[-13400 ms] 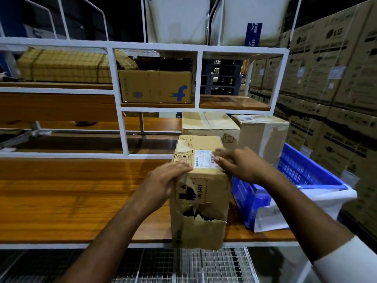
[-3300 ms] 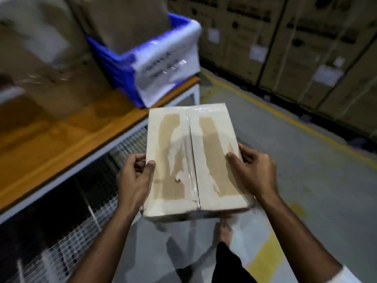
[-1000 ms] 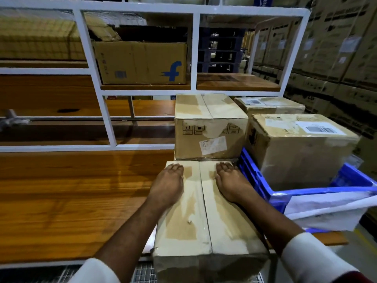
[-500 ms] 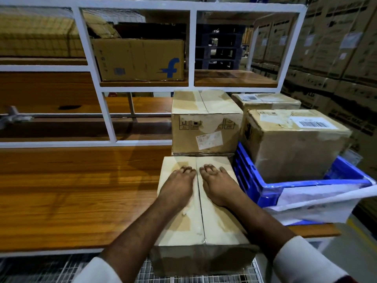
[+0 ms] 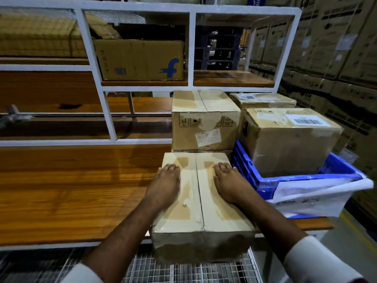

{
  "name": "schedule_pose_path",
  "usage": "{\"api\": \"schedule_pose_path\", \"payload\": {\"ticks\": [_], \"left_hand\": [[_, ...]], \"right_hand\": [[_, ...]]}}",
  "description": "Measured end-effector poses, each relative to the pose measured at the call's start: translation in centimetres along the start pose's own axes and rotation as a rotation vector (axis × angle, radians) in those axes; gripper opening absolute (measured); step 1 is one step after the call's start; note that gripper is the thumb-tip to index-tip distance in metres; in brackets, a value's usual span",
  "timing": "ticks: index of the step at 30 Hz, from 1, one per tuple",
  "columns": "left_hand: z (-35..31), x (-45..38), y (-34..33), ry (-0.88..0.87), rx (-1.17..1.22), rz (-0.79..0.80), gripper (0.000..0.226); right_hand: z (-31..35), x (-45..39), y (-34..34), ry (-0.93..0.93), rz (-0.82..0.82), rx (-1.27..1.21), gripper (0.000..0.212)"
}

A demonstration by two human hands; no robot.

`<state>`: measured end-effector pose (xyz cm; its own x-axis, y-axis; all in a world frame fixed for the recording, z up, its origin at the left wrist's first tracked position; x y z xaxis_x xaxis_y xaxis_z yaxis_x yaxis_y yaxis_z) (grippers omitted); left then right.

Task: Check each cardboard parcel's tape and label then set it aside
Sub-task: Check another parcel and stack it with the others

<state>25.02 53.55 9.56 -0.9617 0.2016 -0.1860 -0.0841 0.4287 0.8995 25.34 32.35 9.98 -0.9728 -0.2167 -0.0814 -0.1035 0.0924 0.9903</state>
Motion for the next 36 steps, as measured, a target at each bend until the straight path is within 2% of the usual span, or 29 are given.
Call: {"api": "schedule_pose_path", "payload": {"ticks": [3, 8, 15, 20, 27, 30, 34, 36], "left_hand": [[-0.7, 0.7, 0.4, -0.007, -0.022, 0.025, 0.048], [-4.0, 3.0, -0.2, -0.153, -0.028, 0.127, 0.051], [-4.0, 3.2, -0.3, -0.146, -0.051, 0.111, 0.049], [-1.8, 5.0, 0.7, -0.006, -0.086, -0.004, 0.050], [-1.7, 5.3, 0.7, -0.006, -0.075, 0.019, 0.051], [-2.4, 5.9, 1.2, -0.027, -0.085, 0.032, 0.050], [-5.0, 7.5, 1.3, -0.181, 0.036, 0.076, 0.044], [-5.6, 8.1, 0.5, -0.230, 0.037, 0.099, 0.046]], "right_hand": [[0.5, 0.6, 1.0, 0.015, 0.021, 0.040, 0.051], [4.4, 2.5, 0.9, 0.147, 0.053, 0.057, 0.052], [4.5, 2.7, 0.5, 0.119, 0.014, 0.010, 0.052], [1.5, 5.0, 1.0, -0.084, 0.007, 0.026, 0.053], [1.3, 5.3, 0.9, -0.090, -0.002, -0.029, 0.049], [1.7, 6.1, 1.9, -0.033, 0.028, 0.000, 0.050], [5.0, 7.6, 3.0, 0.157, 0.031, -0.025, 0.049], [5.8, 7.9, 1.9, 0.169, 0.020, -0.018, 0.056]]}}
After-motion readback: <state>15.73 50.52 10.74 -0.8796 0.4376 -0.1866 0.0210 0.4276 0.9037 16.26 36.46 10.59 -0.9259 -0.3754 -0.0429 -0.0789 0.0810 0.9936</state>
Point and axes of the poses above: each hand's wrist, its own x-axis away from the middle knuckle, its own y-axis out of the back of the hand, z = x × y, the point moved 3 cm from there along -x, towards the middle knuckle, and after that the axes turned 11 degrees about x, right-handed, at the moved point
